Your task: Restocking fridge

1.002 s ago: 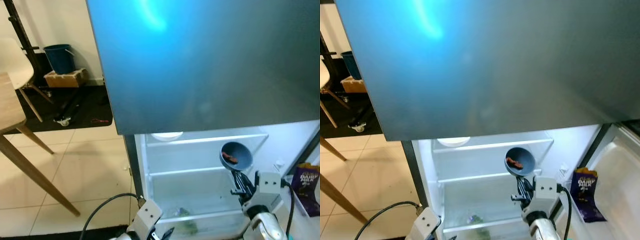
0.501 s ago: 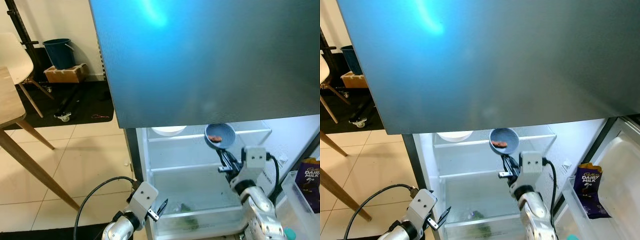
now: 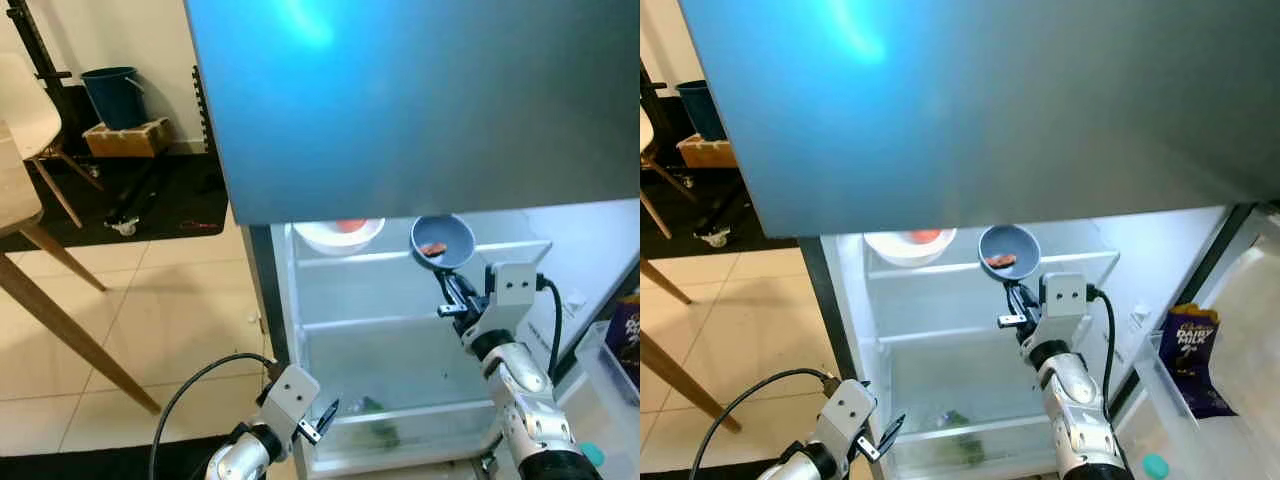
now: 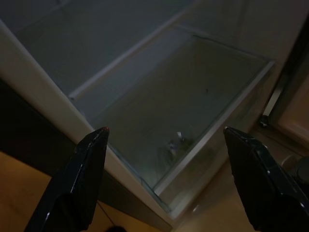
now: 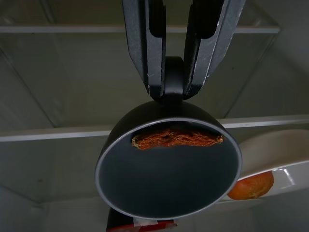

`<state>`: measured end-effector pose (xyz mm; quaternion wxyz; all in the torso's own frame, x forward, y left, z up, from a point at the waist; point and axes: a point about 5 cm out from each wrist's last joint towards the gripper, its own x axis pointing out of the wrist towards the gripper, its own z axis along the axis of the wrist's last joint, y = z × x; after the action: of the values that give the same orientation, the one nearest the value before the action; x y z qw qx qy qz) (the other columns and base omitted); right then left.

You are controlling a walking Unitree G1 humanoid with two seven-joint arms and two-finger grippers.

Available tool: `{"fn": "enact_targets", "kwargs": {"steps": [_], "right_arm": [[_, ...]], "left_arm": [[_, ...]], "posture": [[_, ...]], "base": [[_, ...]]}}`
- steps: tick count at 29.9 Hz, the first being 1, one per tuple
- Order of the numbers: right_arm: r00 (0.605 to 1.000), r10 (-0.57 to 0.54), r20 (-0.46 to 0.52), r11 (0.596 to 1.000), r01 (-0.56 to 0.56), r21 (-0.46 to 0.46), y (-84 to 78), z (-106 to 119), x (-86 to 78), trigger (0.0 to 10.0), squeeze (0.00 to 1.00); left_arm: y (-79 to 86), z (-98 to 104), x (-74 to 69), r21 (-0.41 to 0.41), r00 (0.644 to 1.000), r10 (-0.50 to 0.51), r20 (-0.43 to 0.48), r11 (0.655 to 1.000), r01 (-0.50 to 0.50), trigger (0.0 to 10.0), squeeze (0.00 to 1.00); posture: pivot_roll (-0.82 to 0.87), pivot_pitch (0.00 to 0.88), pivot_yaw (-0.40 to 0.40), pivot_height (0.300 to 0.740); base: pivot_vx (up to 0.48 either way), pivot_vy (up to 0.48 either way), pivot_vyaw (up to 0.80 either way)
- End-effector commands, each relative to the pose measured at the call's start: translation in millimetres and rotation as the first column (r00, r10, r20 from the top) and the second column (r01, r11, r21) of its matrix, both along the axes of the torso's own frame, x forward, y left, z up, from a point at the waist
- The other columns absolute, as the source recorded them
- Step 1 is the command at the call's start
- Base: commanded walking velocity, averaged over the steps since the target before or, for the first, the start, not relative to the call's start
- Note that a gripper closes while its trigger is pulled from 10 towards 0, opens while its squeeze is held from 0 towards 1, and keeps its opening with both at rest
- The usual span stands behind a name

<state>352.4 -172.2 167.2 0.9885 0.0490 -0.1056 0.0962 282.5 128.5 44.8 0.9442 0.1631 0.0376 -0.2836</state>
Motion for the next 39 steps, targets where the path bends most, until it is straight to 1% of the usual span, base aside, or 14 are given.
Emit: {"fn": "enact_targets", "kwargs": {"steps": [1, 3, 6, 7, 10, 12, 15, 18, 22, 23, 26, 28, 34, 39], "right_arm": [[0.999, -0.023, -0.022, 1.0, 0.024, 0.018, -5.6, -2, 1.2, 10.0, 0.0], [0.999, -0.025, -0.019, 0.999, 0.026, 0.021, -6.2, 0, 2.0, 10.0, 0.0], [0.999, -0.029, 0.025, 0.999, 0.028, 0.038, -8.8, 20, 9.0, 10.0, 0.0], [0.999, -0.029, 0.025, 0.999, 0.028, 0.038, -8.8, 20, 9.0, 10.0, 0.0], [0.999, -0.017, 0.051, 0.999, 0.015, 0.033, -8.4, 39, 16.0, 10.0, 0.0], [0.999, -0.015, 0.051, 0.999, 0.013, 0.03, -8.3, 43, 18.4, 10.0, 0.0], [1.0, 0.019, 0.009, 1.0, -0.019, -0.009, -4.9, 53, 29.1, 10.0, 0.0], [0.997, 0.043, -0.07, 0.995, -0.048, -0.082, -0.5, 51, 38.5, 10.0, 0.0], [0.995, 0.042, -0.095, 0.992, -0.052, -0.111, 1.9, 50, 41.8, 10.0, 0.0], [0.992, 0.05, -0.119, 0.989, -0.066, -0.132, 8.1, 53, 48.7, 10.0, 0.0], [0.991, 0.048, -0.129, 0.989, -0.066, -0.135, 9.9, 54, 51.3, 10.0, 0.0], [0.988, 0.012, -0.153, 0.99, -0.033, -0.137, 9.1, 58, 57.7, 10.0, 0.0], [0.982, -0.047, -0.182, 0.991, 0.022, -0.132, 4.8, 70, 65.8, 10.0, 0.0], [0.979, -0.045, -0.198, 0.989, 0.015, -0.149, 6.2, 76, 69.1, 10.0, 0.0]], "left_arm": [[5.1, -5, -4.8, 0.024, 1.0, -0.008, -0.02, 1.0, 0.009, 10.0, 0.0], [5.3, -5, -5.0, 0.025, 1.0, -0.009, -0.019, 1.0, 0.009, 10.0, 0.0], [4.9, -4, -5.4, 0.023, 1.0, -0.016, -0.015, 1.0, 0.016, 10.0, 0.0], [4.9, -4, -5.4, 0.023, 1.0, -0.016, -0.015, 1.0, 0.016, 10.0, 0.0], [4.5, -4, -5.4, 0.024, 1.0, -0.022, -0.015, 0.999, 0.022, 10.0, 0.0], [4.4, -4, -5.2, 0.024, 1.0, -0.023, -0.015, 0.999, 0.023, 10.0, 0.0], [4.2, -4, -4.1, 0.025, 0.999, -0.027, -0.017, 0.999, 0.028, 10.0, 0.0], [3.5, -3, -3.6, 0.026, 0.999, -0.03, -0.018, 0.999, 0.031, 10.0, 0.0], [3.7, -3, -3.3, 0.025, 0.999, -0.028, -0.018, 0.999, 0.029, 10.0, 0.0], [3.5, -3, -3.4, 0.022, 1.0, -0.026, -0.018, 0.999, 0.026, 10.0, 0.0], [3.3, -3, -3.7, 0.021, 1.0, -0.025, -0.018, 0.999, 0.025, 10.0, 0.0], [3.8, -3, -4.4, 0.019, 1.0, -0.025, -0.018, 1.0, 0.025, 10.0, 0.0], [6.4, -3, -5.9, 0.019, 1.0, -0.023, -0.019, 1.0, 0.023, 10.0, 0.0], [8.1, -3, -6.2, 0.022, 1.0, -0.022, -0.022, 1.0, 0.022, 10.0, 0.0]], "posture": [[-0.06, 0.184, 0.021, 0.627], [-0.06, 0.184, 0.022, 0.627], [-0.06, 0.182, 0.029, 0.627], [-0.06, 0.182, 0.029, 0.627], [-0.06, 0.183, 0.031, 0.627], [-0.06, 0.183, 0.031, 0.627], [-0.06, 0.181, 0.031, 0.627], [-0.07, 0.177, 0.027, 0.627], [-0.07, 0.177, 0.027, 0.627], [-0.06, 0.179, 0.021, 0.627], [-0.06, 0.179, 0.021, 0.627], [-0.06, 0.185, 0.018, 0.627], [-0.05, 0.189, 0.017, 0.627], [-0.06, 0.191, 0.018, 0.627]], "base": [[0.0, 0.0, 0.0], [0.0, 0.0, 0.0], [0.0, 0.0, 0.0], [0.0, 0.0, 0.0], [0.0, 0.0, 0.0], [0.0, 0.0, 0.0], [0.0, 0.0, 0.0], [0.0, 0.0, 0.0], [0.0, 0.0, 0.0], [0.0, 0.0, 0.0], [0.0, 0.0, 0.0], [0.0, 0.0, 0.0], [0.0, 0.0, 0.0], [0.0, 0.0, 0.0]]}}
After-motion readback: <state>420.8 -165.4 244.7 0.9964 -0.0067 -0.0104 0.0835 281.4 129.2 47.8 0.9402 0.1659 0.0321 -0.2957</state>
